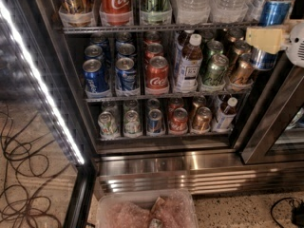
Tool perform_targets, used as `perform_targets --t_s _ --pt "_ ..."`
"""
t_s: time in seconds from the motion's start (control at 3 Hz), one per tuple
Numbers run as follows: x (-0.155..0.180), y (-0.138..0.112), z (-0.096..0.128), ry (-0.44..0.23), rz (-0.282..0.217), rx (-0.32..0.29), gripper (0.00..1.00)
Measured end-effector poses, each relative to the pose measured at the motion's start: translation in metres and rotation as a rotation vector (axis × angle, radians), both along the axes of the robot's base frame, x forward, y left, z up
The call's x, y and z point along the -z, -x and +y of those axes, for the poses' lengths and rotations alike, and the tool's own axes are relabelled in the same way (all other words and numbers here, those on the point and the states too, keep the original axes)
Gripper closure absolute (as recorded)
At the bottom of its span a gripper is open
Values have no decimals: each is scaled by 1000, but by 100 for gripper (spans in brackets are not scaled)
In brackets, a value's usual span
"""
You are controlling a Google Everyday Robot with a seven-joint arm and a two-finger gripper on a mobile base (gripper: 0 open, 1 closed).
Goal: Pick redbull can from top shelf of fridge
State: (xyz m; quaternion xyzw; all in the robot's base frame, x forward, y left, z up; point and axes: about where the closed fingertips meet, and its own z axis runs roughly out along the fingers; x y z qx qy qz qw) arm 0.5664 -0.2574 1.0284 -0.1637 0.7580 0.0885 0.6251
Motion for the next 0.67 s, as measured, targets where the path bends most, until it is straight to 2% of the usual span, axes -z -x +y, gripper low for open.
perform_targets --t_s 0.33,0.67 --pt "6 9 -1 -7 37 -24 100" --pt "6 9 -1 -7 37 -24 100"
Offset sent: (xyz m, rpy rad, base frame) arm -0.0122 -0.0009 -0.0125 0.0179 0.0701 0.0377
